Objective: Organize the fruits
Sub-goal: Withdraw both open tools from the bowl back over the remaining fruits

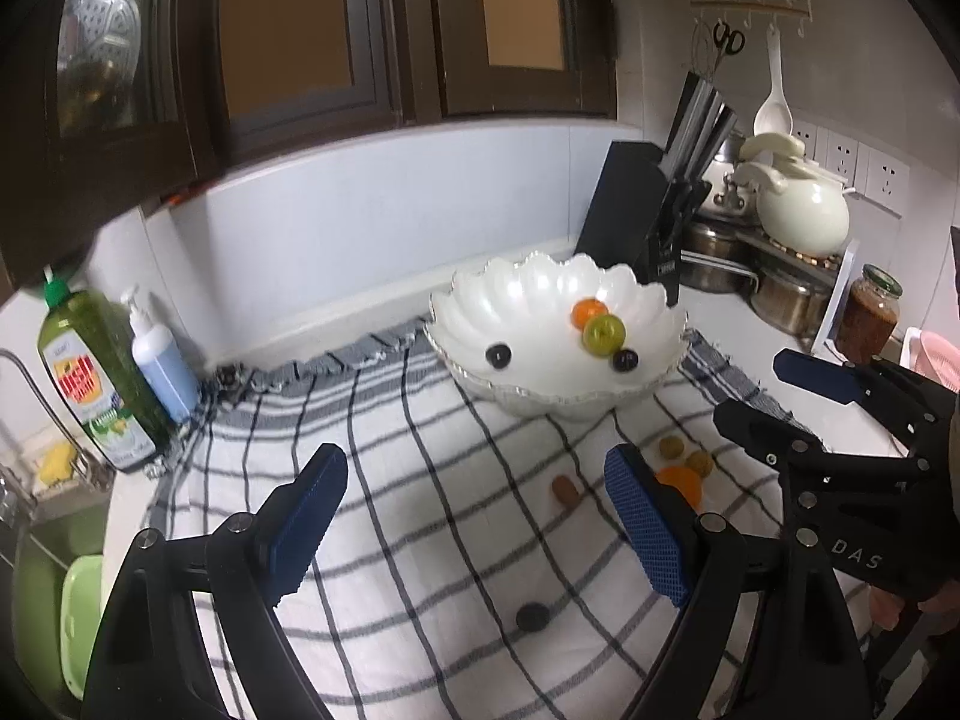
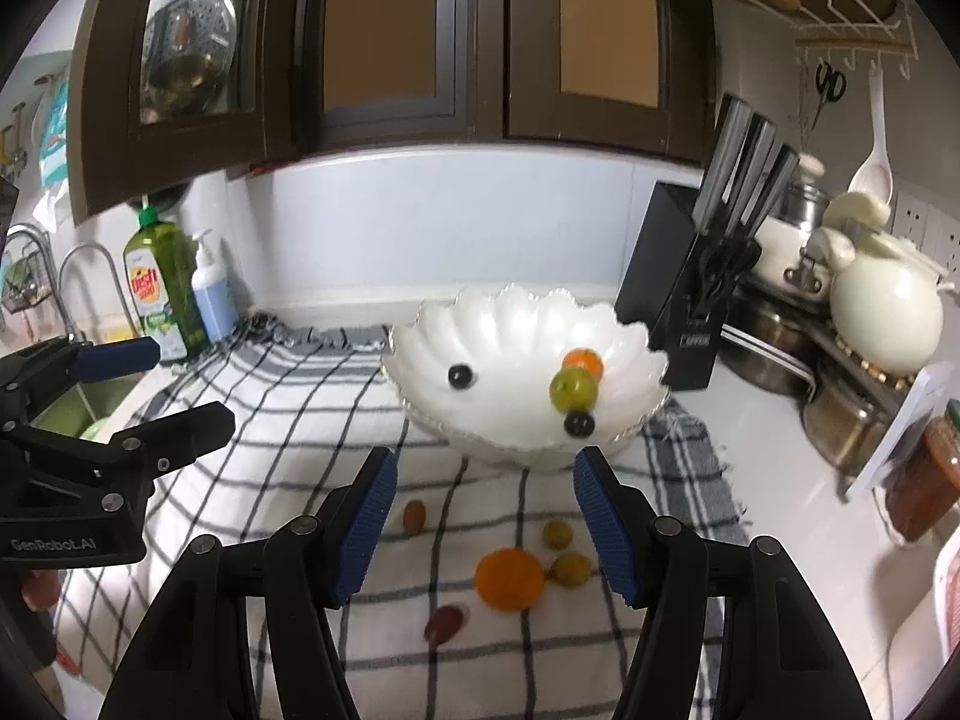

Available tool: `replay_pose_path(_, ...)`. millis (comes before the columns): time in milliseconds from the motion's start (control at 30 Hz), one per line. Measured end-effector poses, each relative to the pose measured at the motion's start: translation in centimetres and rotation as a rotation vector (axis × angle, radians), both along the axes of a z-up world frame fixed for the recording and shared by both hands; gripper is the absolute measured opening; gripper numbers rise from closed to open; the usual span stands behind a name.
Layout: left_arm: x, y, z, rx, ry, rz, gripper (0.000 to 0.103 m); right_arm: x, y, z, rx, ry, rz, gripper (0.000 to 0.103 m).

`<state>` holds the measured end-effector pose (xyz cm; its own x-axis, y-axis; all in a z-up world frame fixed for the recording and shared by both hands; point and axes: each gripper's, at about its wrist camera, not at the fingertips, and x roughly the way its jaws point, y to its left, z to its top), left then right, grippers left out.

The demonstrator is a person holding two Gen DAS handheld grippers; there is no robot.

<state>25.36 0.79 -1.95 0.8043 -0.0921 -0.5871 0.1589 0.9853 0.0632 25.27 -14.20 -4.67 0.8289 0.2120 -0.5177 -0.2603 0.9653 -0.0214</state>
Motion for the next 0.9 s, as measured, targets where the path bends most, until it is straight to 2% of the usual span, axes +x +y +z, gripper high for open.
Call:
replay_pose_path(533,-0.3,0.8,-4.7,-0.013,0.084,0.009,0.087,0.3,0.9,-3.8,-0.041,0.122,0.005,0.062)
replay_pose_path(900,-1.5,0.3,-8.2,0.018,0.109,-0.028,0.074,-0.7,1.3,-7.0,-0.074,0.171,0.002,0.06)
